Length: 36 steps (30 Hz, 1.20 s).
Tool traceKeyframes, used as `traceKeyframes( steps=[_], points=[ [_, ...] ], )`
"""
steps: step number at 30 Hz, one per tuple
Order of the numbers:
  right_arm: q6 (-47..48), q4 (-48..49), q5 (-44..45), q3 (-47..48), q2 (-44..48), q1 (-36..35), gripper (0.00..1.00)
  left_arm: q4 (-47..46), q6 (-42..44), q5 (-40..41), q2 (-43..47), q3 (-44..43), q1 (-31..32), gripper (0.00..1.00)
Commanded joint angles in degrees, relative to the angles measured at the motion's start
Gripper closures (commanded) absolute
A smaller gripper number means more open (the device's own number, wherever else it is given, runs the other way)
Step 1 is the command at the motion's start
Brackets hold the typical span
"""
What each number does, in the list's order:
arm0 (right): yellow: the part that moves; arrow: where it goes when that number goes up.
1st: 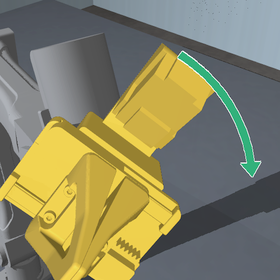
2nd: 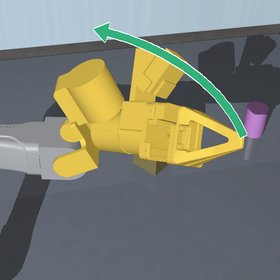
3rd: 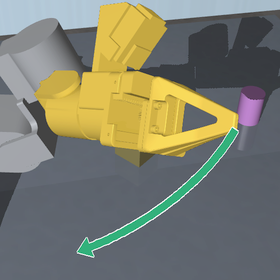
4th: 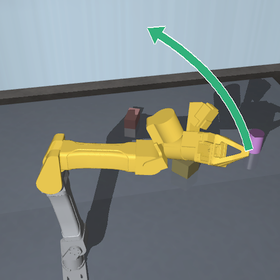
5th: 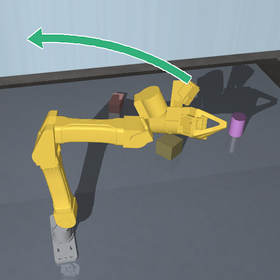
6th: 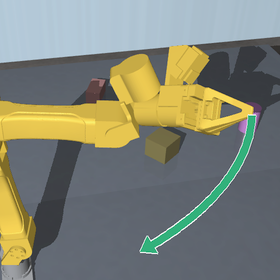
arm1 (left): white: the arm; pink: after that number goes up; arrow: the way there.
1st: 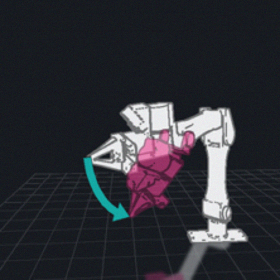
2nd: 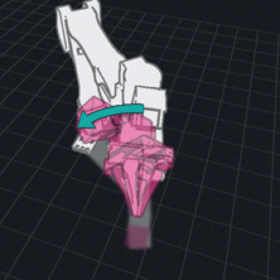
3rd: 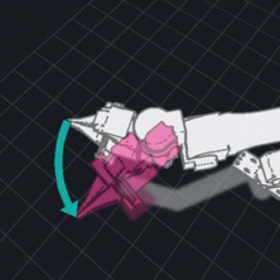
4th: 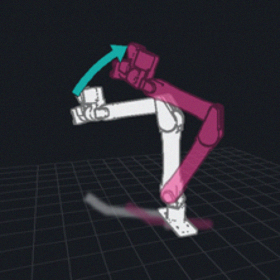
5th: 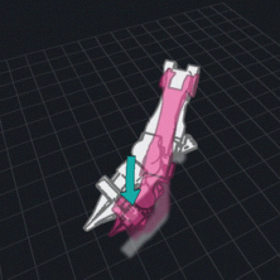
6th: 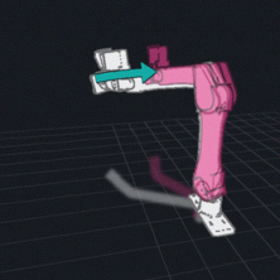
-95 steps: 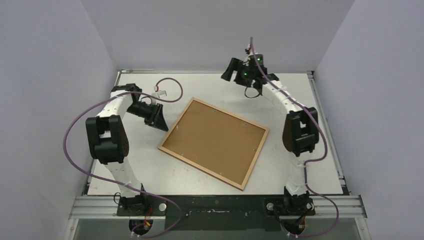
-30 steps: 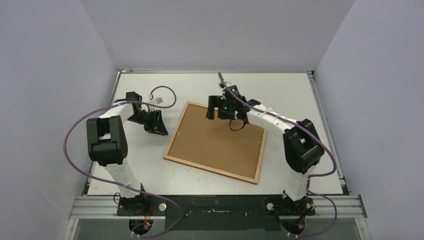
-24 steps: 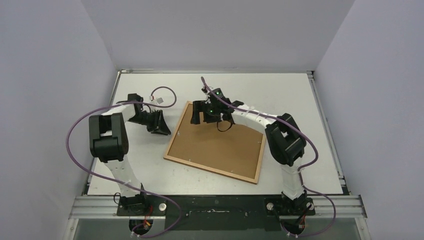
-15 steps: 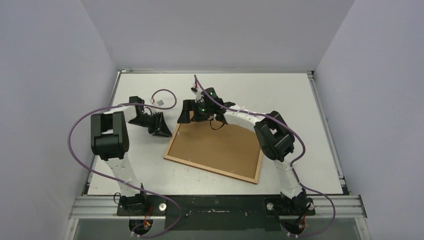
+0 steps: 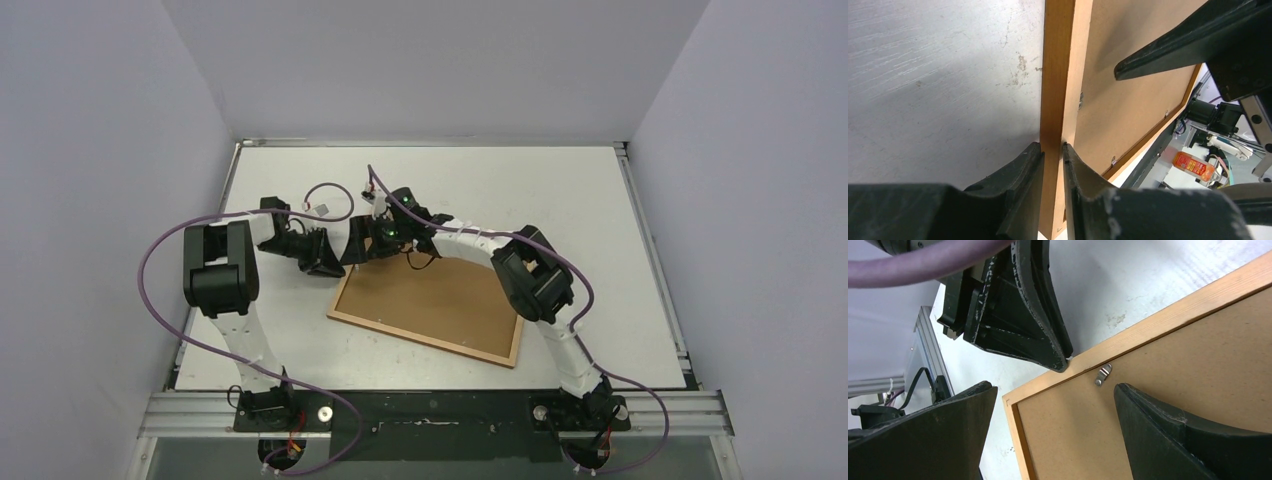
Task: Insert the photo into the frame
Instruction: Install the photo frame at the center of the board.
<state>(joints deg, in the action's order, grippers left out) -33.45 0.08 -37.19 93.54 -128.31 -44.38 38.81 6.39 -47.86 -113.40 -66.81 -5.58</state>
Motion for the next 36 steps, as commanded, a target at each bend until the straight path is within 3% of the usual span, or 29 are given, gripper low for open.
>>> traceKeyframes(
  steps=[1, 9, 36],
  points=[
    [2.08, 2.59, -1.18, 1.46, -1.64, -0.85, 0.09, -1.15, 0.92, 0.55, -1.95, -0.12, 0.26, 0.83],
    [1.94, 2.8, -1.21, 1.52, -3.58, -1.31, 0.1, -1.15, 1.04, 1.33, -2.49, -0.25, 0.35, 0.9],
    [-0.49, 2.63, -4.46, 2.77, -5.77, -3.26, 0.1, -1.95, 0.74, 3.25, -2.29, -0.72, 1.61, 0.92]
  ],
)
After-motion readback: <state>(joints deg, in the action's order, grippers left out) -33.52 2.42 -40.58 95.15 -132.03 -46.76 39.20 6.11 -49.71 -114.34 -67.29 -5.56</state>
